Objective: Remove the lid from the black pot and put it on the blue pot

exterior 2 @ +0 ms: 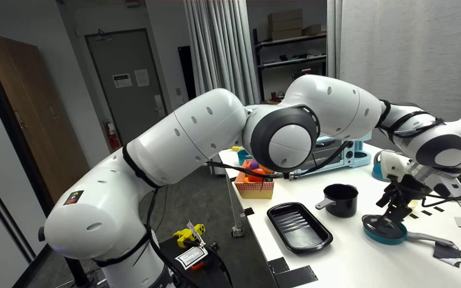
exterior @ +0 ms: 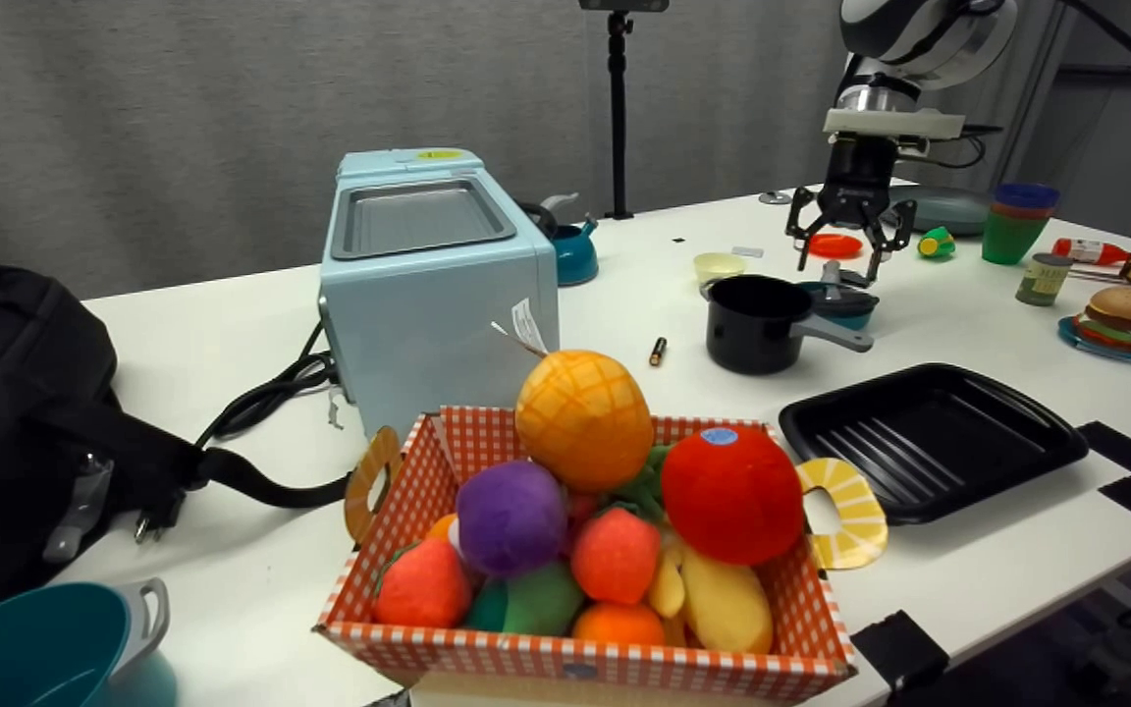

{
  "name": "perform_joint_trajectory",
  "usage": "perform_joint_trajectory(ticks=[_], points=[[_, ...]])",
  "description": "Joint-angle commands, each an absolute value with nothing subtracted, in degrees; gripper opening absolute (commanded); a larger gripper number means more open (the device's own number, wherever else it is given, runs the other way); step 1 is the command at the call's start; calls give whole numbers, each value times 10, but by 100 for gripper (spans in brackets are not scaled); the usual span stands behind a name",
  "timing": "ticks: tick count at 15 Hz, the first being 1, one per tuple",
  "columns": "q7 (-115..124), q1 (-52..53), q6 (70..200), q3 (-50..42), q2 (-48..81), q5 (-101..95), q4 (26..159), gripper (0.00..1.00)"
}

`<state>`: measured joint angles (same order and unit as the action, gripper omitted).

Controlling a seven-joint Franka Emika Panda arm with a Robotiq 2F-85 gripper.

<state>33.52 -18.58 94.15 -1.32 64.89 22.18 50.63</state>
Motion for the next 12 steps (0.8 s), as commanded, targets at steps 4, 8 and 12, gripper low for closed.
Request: perform_joint_trajectory(ticks=[4, 8, 12], points=[[292, -150, 966, -28, 576, 159, 479, 100], [265, -110, 1020, -25, 515, 112, 511, 100], [227, -67, 1118, -14, 451, 91, 585, 100]])
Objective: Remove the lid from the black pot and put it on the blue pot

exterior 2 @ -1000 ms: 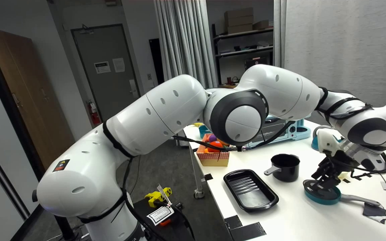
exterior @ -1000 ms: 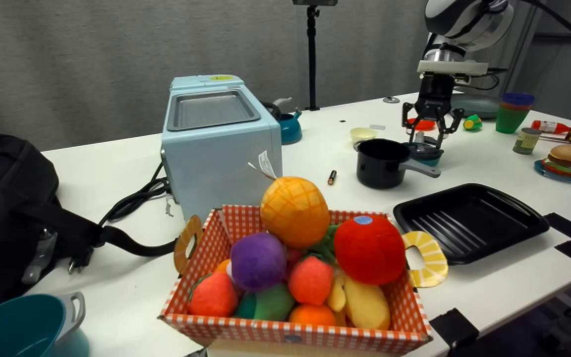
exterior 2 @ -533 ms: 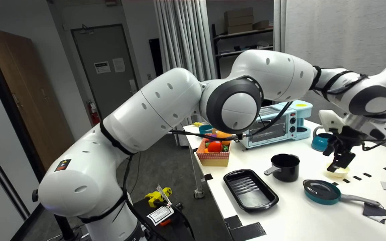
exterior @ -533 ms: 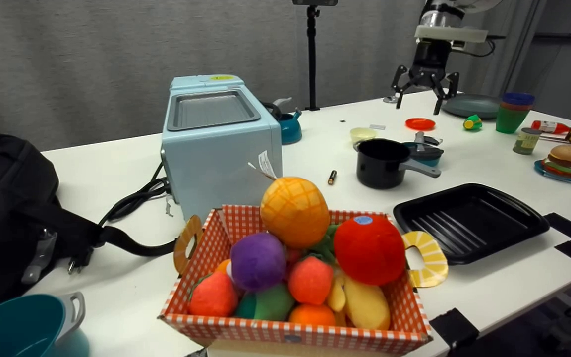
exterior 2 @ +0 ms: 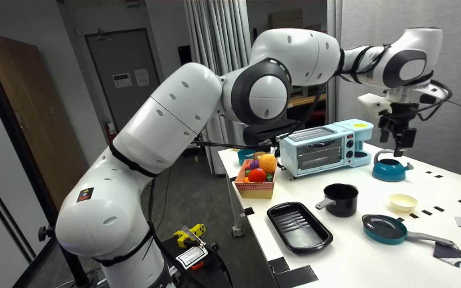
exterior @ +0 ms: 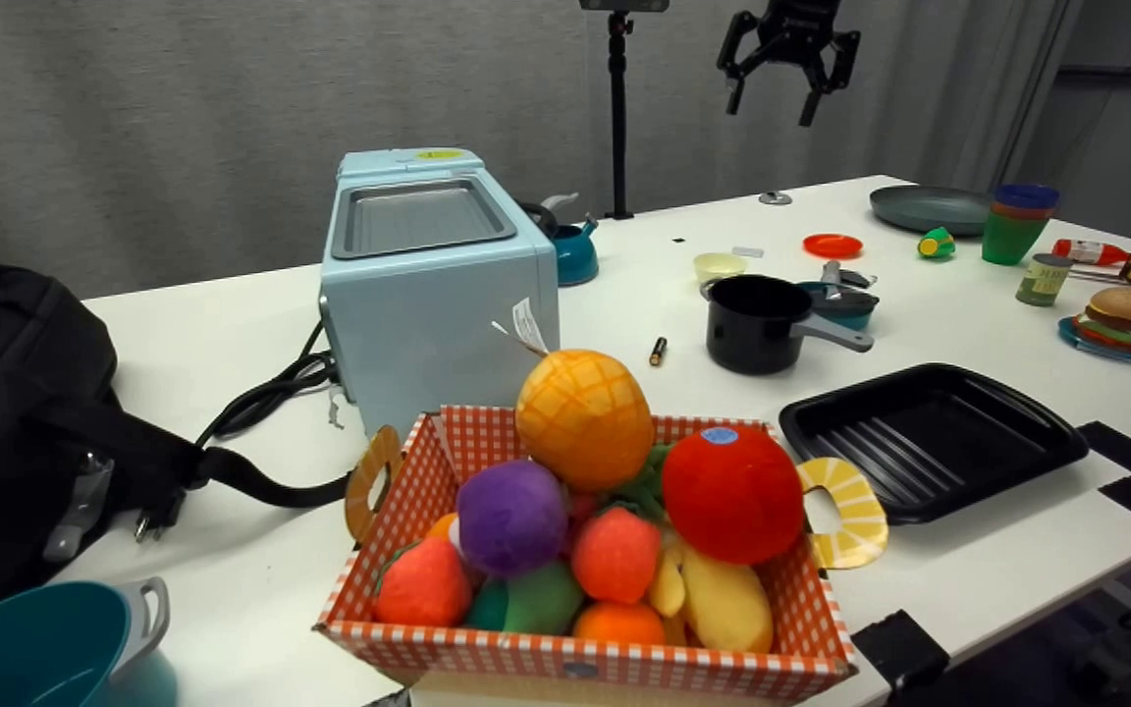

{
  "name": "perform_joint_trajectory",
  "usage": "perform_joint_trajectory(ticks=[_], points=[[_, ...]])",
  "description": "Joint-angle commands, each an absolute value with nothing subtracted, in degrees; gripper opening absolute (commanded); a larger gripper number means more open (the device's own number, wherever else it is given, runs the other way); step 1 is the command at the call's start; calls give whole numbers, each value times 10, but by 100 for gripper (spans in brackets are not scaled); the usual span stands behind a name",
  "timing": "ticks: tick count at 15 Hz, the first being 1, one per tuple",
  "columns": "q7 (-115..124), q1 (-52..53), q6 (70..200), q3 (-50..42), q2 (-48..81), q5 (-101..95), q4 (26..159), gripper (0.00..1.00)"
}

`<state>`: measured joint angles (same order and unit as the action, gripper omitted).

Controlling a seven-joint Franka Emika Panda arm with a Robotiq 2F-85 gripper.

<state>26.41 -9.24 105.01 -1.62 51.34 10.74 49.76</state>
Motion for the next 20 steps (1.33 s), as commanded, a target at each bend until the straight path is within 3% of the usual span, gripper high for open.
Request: perform_joint_trajectory(ticks=[1, 10, 20], points=[[217, -57, 1143, -11, 431, 91, 616, 100], [155, -6, 1270, -18, 283, 86, 836, 100], [143, -22, 1293, -58, 67, 31, 1092, 100]])
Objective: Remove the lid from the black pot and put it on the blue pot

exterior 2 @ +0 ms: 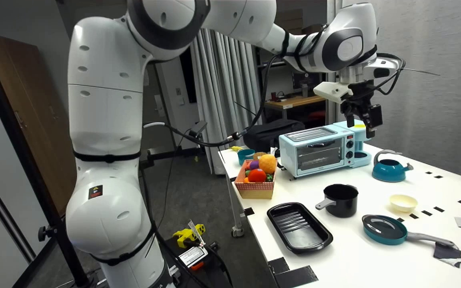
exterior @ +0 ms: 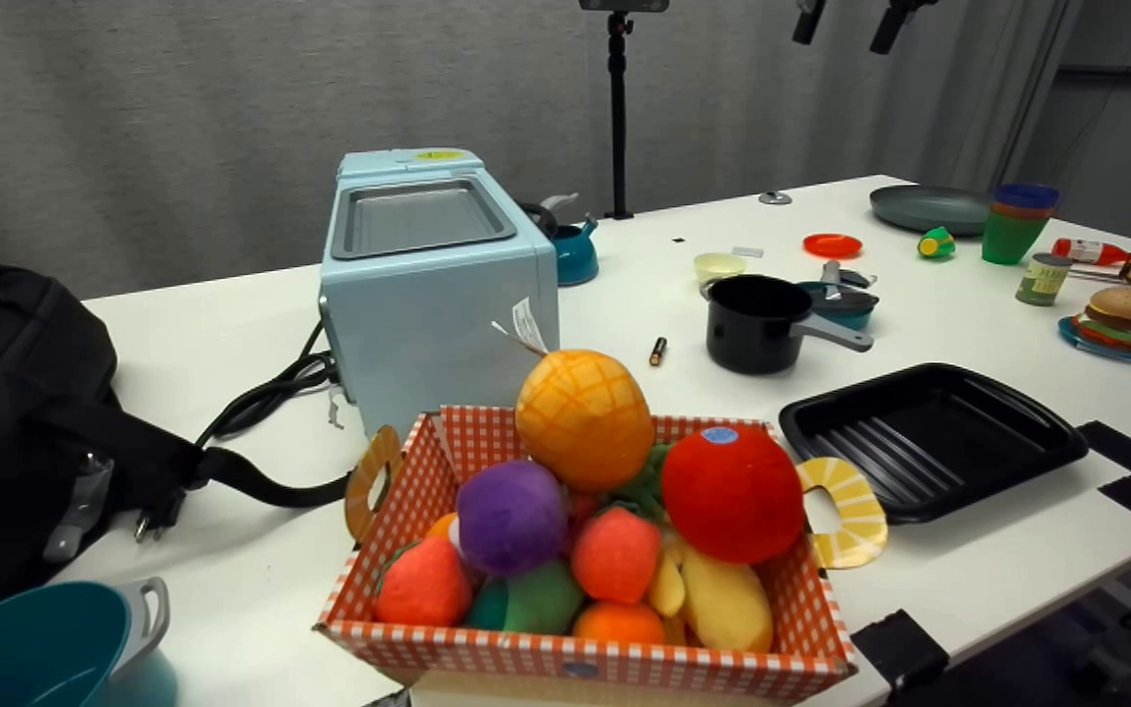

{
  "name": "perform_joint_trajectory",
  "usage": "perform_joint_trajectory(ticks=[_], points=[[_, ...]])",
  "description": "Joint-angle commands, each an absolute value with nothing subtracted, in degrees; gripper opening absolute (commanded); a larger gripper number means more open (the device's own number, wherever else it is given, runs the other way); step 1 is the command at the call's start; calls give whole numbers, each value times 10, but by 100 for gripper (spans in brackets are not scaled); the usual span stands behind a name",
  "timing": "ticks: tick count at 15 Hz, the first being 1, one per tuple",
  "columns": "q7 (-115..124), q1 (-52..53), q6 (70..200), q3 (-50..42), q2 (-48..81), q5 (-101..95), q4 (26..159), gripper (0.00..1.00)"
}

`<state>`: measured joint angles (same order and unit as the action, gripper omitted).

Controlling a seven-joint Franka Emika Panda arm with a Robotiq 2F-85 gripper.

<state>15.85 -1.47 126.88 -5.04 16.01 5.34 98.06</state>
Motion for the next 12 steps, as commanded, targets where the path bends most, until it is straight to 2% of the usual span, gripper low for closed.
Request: perform_joint_trajectory(ticks=[1, 4, 5, 8, 12], points=[[140, -25, 1294, -63, 41, 22, 1119, 100], [125, -38, 1294, -72, -42, -4, 1203, 100], [144, -35, 1268, -65, 35, 13, 1117, 100], [134, -43, 1269, -68, -21, 6, 1174, 100], [134, -43, 1271, -66, -30, 6, 1187, 100]])
